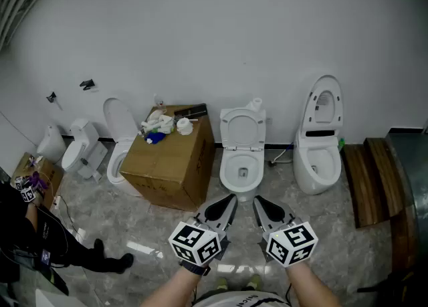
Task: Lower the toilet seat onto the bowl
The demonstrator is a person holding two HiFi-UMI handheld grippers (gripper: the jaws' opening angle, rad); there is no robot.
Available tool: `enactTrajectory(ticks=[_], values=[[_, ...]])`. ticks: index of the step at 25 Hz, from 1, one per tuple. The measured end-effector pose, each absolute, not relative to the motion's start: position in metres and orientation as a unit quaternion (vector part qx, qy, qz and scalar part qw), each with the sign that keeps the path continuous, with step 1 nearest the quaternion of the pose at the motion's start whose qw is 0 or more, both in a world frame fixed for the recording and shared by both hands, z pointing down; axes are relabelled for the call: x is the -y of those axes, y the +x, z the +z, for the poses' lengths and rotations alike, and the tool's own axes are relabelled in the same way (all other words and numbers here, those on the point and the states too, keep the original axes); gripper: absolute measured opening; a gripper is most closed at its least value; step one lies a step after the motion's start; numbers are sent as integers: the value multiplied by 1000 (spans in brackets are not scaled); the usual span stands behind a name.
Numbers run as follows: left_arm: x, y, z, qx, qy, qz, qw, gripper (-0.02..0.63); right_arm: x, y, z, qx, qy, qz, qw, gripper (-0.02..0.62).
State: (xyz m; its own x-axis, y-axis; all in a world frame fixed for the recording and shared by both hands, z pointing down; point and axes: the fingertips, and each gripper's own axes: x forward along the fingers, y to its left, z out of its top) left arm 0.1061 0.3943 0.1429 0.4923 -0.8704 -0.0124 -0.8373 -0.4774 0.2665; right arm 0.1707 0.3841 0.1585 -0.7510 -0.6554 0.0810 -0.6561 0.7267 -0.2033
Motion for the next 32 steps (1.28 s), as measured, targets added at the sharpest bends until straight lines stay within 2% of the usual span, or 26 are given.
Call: enactTrajectory(ticks=[20,32], values=[[-395,98,138,530,840,-63,96,8,-384,157,156,941,315,120,-22,14],[-378,75,148,542,833,-59,93,8,-365,138,170,942,312,125,-13,14]])
